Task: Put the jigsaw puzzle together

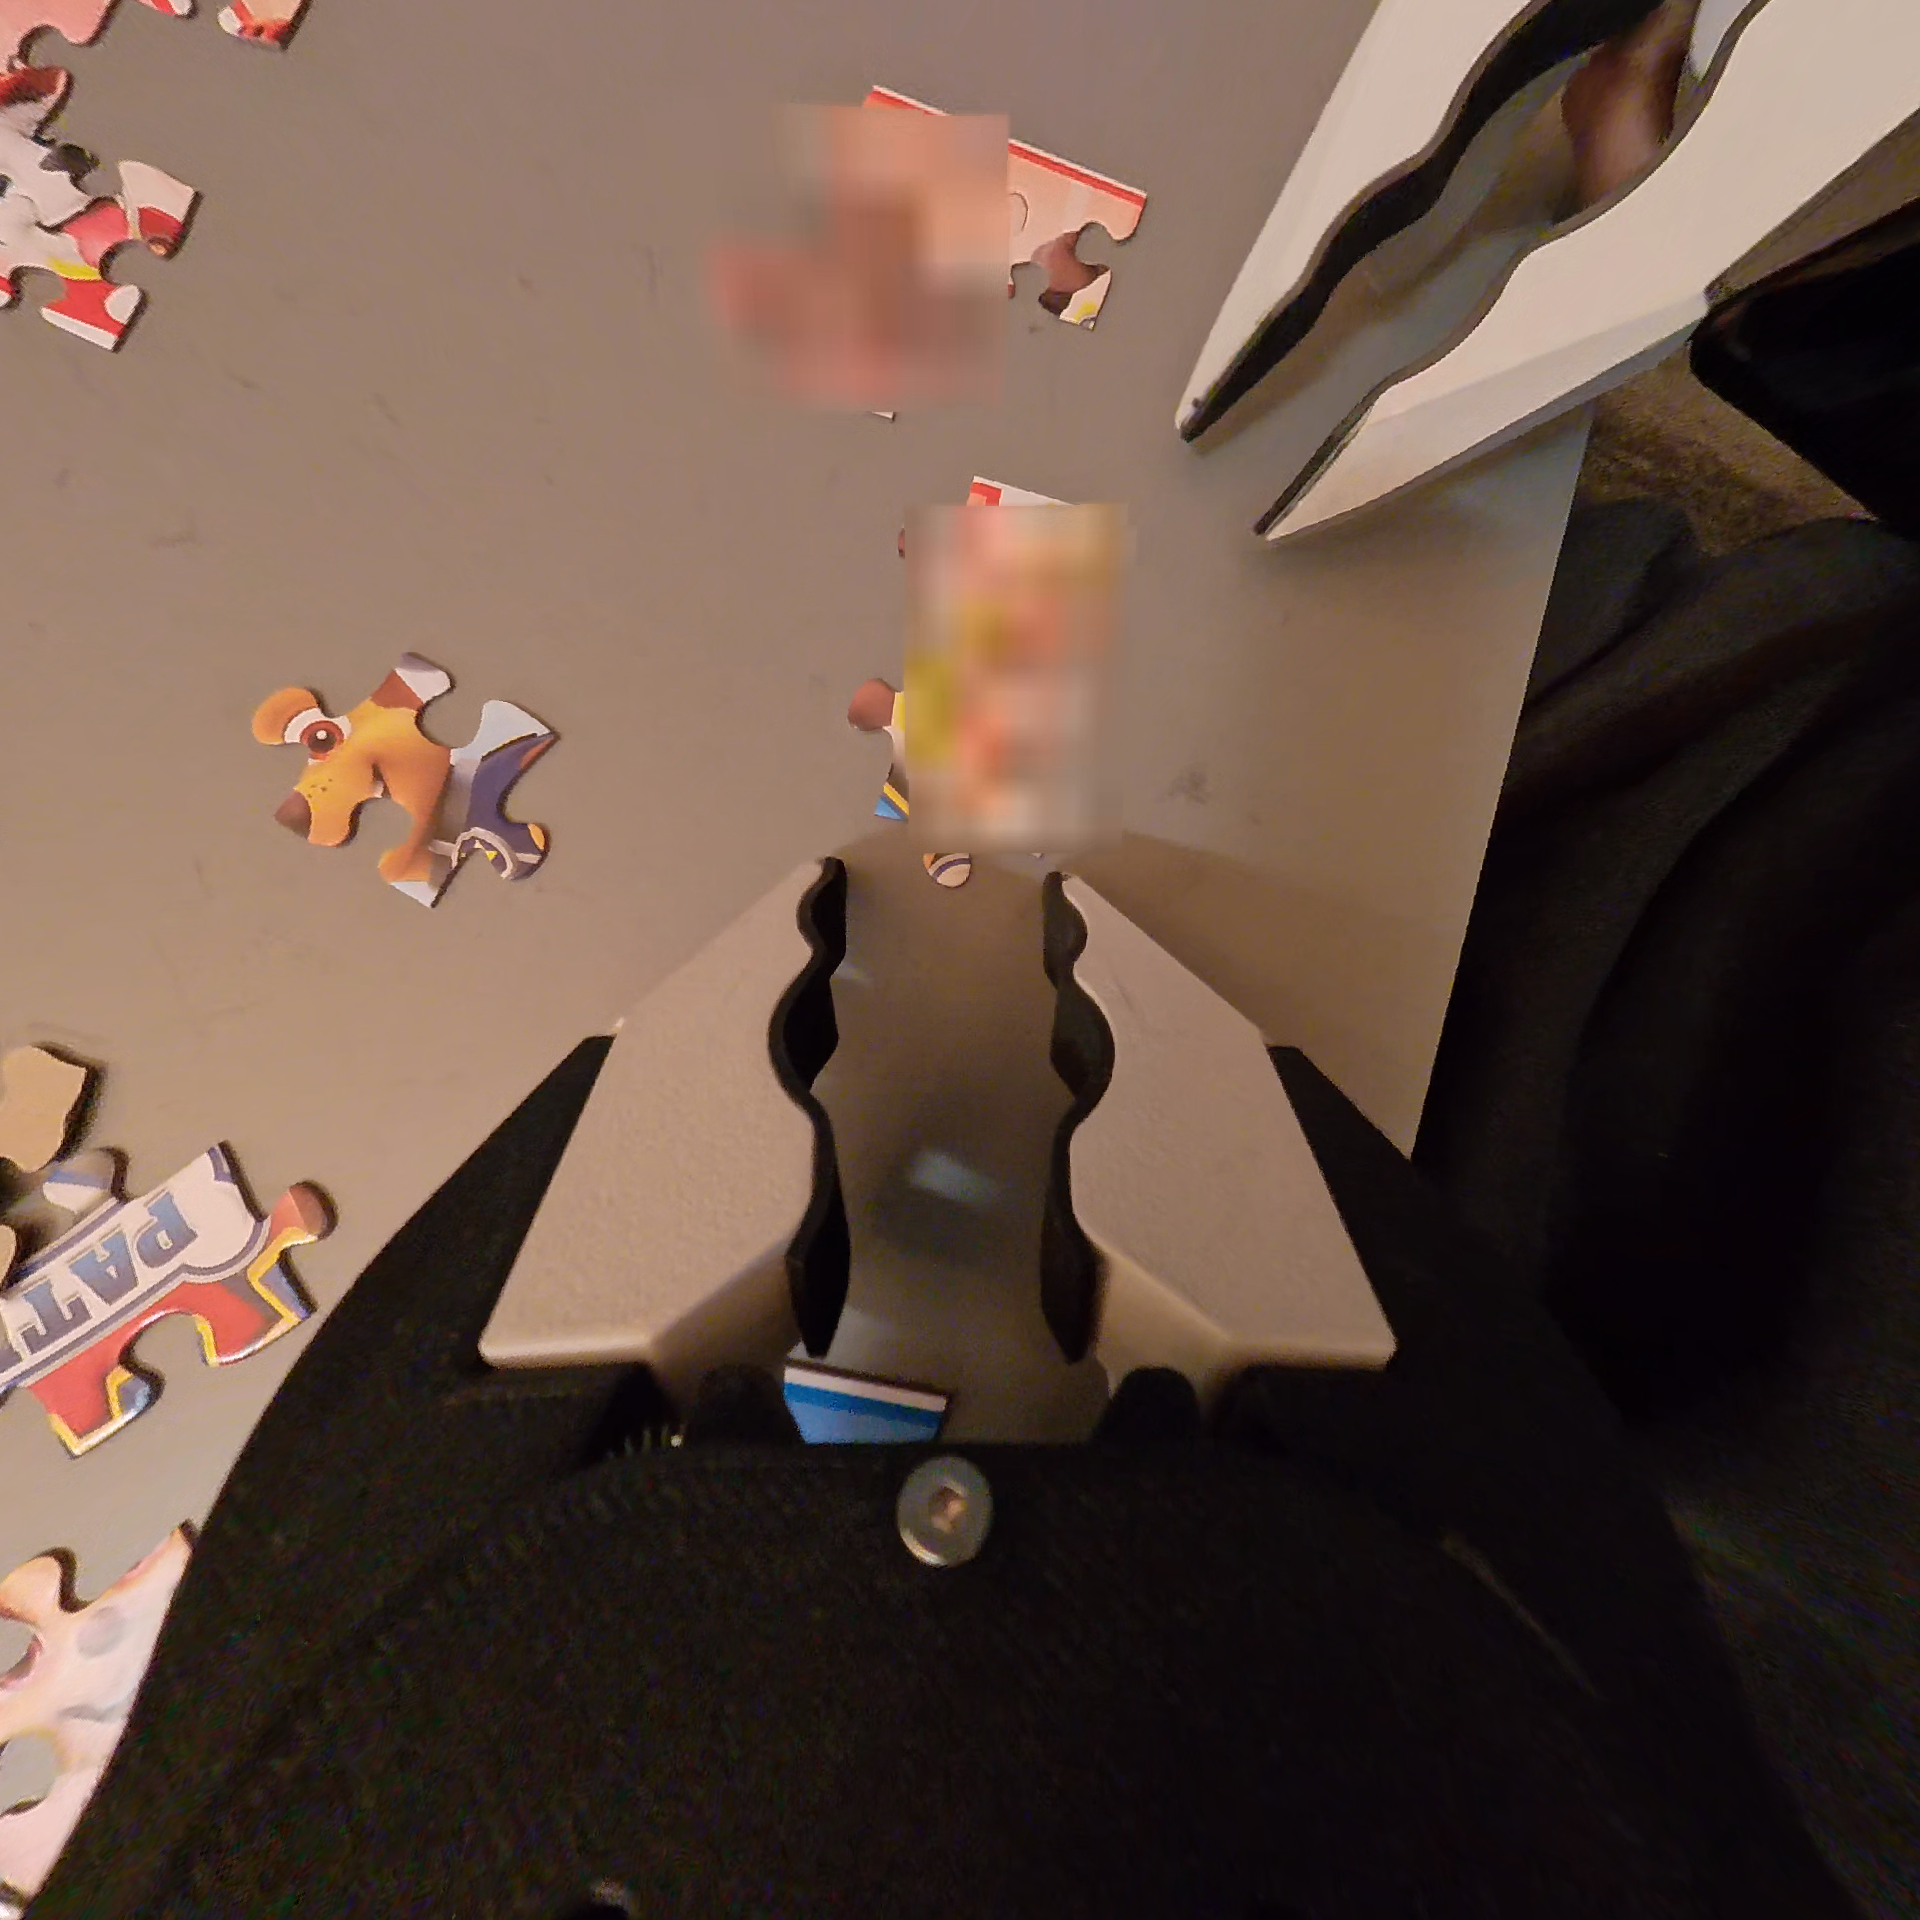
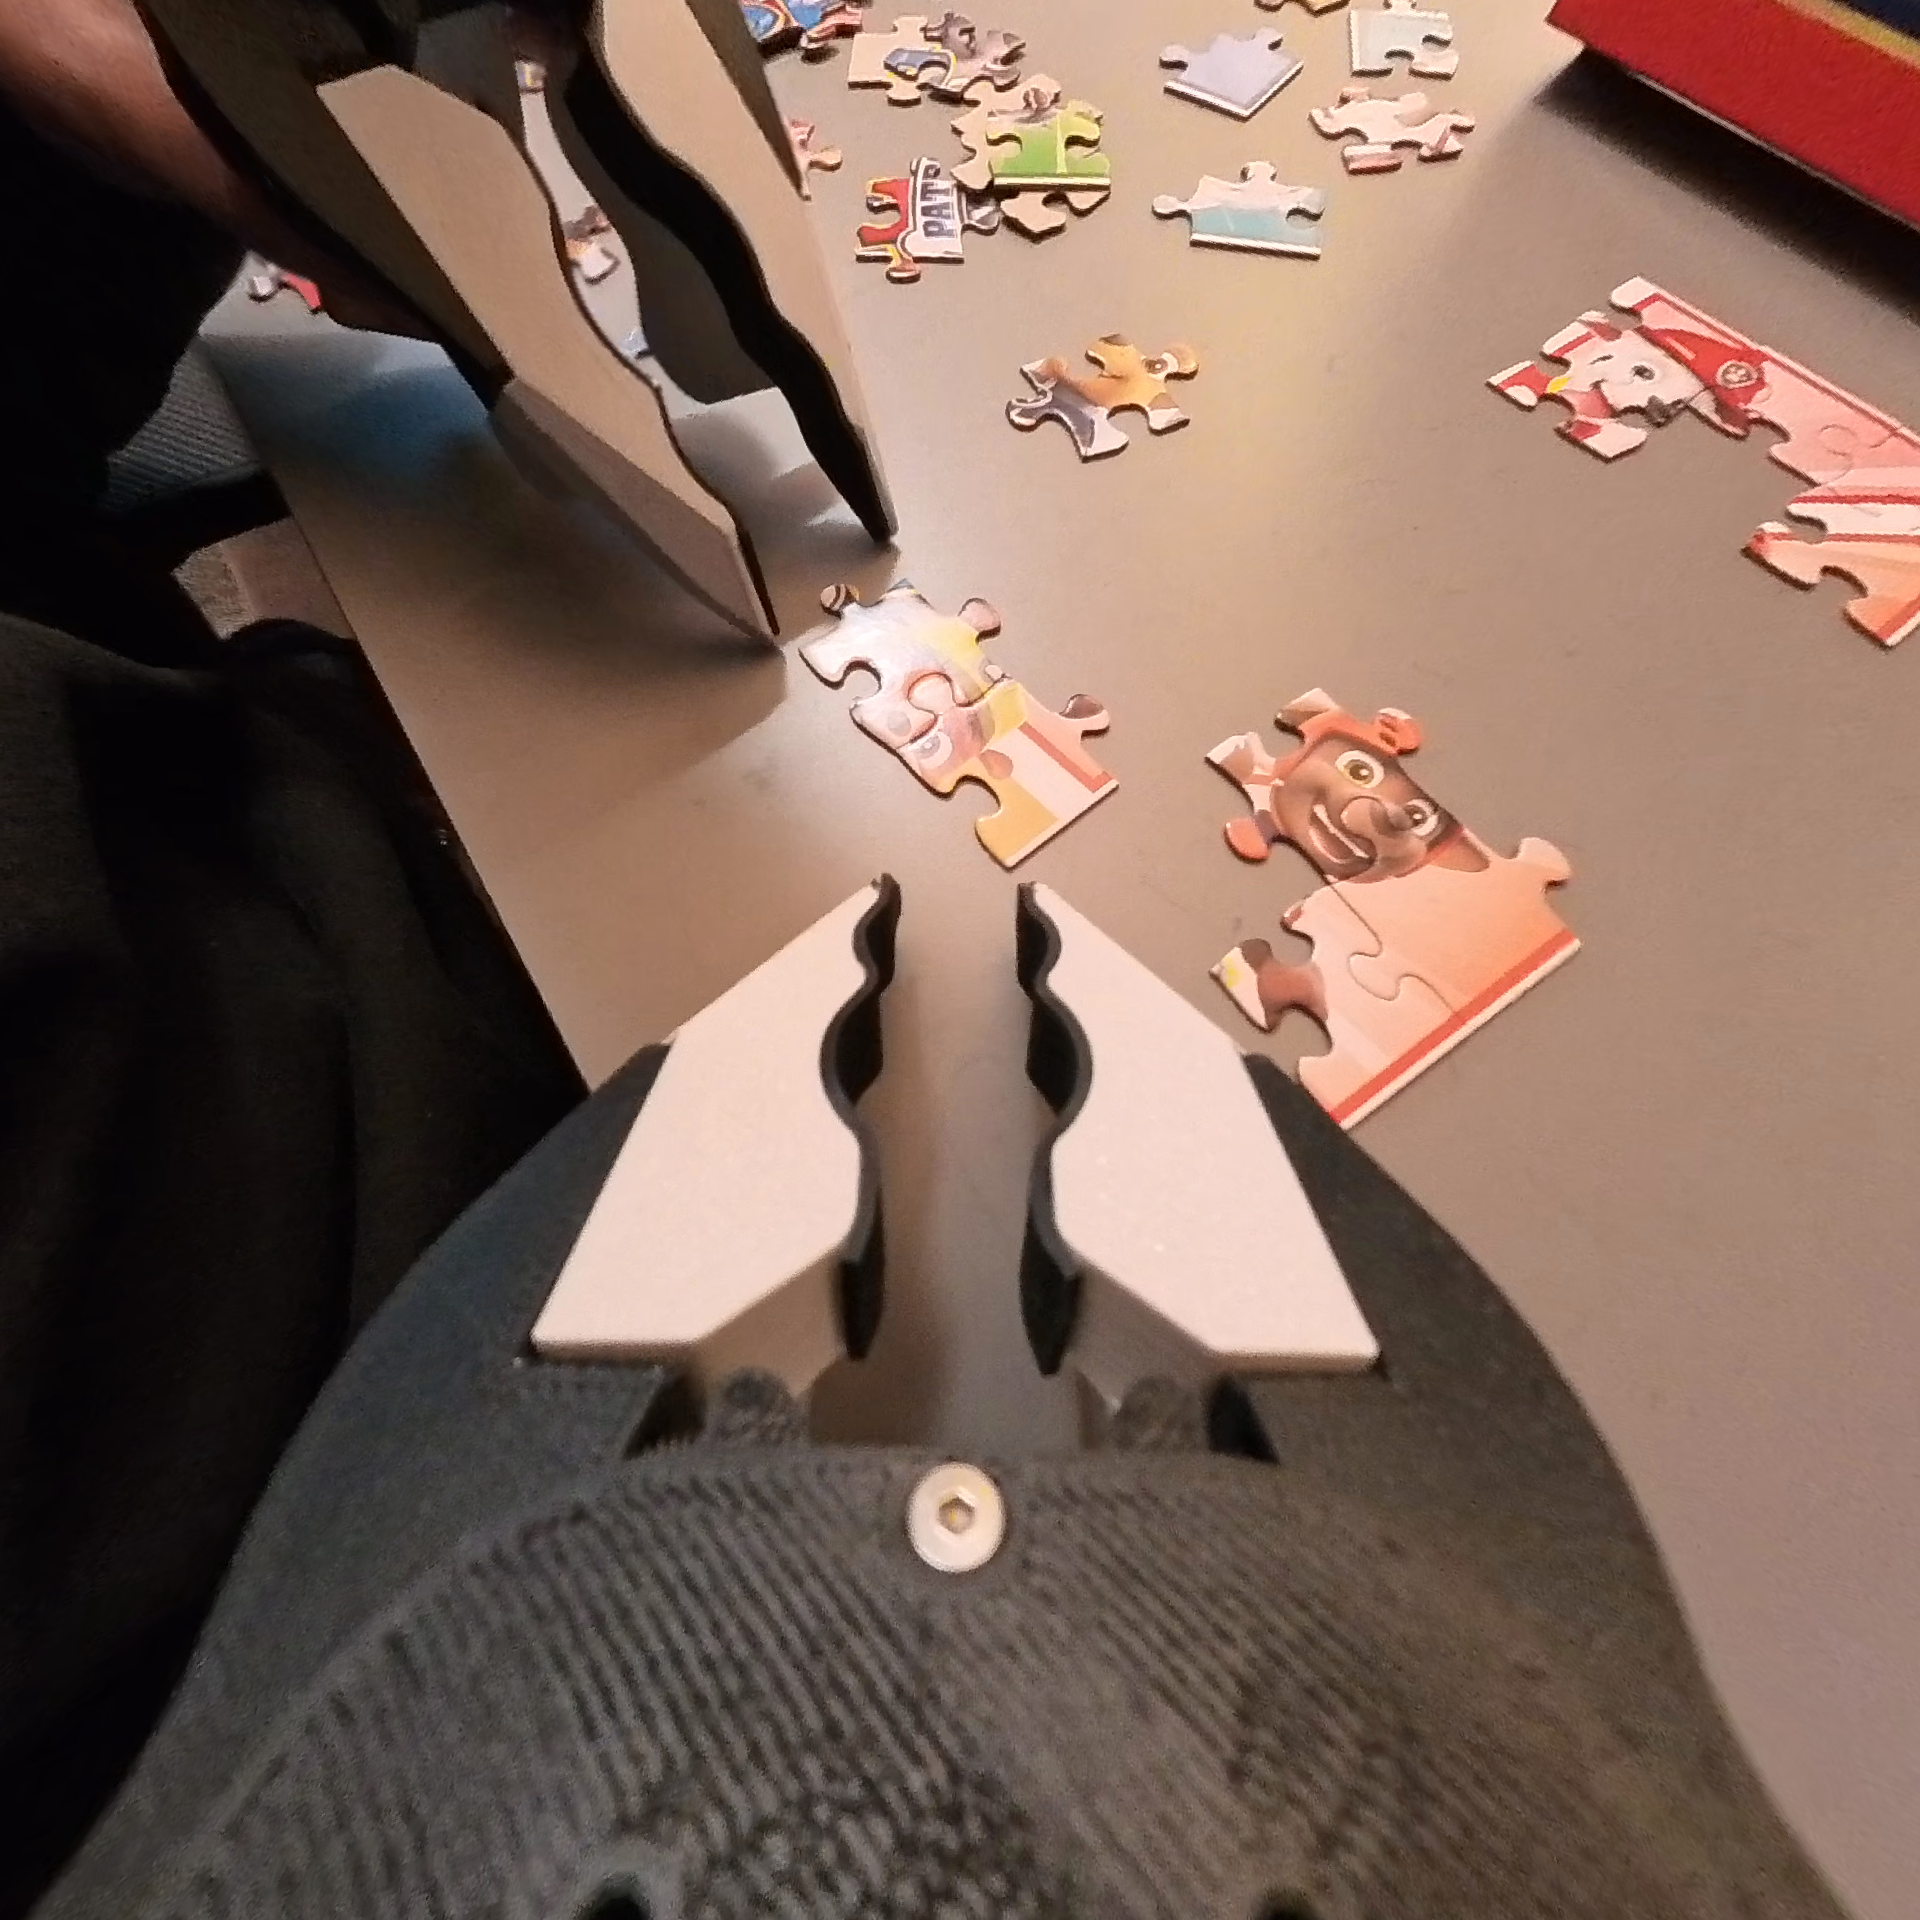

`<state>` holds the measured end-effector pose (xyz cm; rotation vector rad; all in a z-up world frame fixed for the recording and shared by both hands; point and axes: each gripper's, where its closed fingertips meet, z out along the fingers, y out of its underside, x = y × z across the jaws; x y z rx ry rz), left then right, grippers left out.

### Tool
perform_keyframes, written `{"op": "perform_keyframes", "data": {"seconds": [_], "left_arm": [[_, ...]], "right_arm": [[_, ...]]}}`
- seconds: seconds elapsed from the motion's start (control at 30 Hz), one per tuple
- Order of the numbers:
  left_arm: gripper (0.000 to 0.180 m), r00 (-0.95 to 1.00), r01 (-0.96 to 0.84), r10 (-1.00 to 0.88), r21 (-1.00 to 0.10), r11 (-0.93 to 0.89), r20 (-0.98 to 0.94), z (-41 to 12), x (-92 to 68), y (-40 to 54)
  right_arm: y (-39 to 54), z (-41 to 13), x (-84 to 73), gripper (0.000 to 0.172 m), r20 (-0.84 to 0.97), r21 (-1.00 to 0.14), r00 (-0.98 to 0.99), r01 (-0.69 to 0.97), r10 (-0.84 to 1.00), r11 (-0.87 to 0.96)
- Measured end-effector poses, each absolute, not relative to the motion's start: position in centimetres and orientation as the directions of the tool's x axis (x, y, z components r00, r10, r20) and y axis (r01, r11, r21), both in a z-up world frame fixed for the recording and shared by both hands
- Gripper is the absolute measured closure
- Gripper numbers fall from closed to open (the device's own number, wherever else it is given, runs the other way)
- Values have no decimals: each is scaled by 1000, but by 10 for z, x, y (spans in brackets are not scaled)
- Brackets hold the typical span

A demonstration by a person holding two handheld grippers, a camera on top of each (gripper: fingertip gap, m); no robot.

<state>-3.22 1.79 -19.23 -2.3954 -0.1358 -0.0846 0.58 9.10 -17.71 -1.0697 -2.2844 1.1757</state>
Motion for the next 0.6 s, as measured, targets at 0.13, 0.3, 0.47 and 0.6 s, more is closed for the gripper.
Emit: {"op": "perform_keyframes", "data": {"seconds": [0.13,0.3,0.47,0.6], "left_arm": [[144,992,124,73,-670,-732,104,-192,-31,20],[144,992,120,69,-667,-736,102,-192,-29,22],[144,993,118,72,-667,-736,97,-193,-29,22],[144,992,119,68,-666,-736,102,-192,-26,24]], "right_arm": [[90,-172,1,139,-65,-818,-665,462,744,342],[87,-178,-14,125,-14,-798,-707,434,707,417],[80,-188,-22,113,15,-761,-771,404,637,508],[72,-191,-24,118,0,-748,-797,401,604,530]]}}
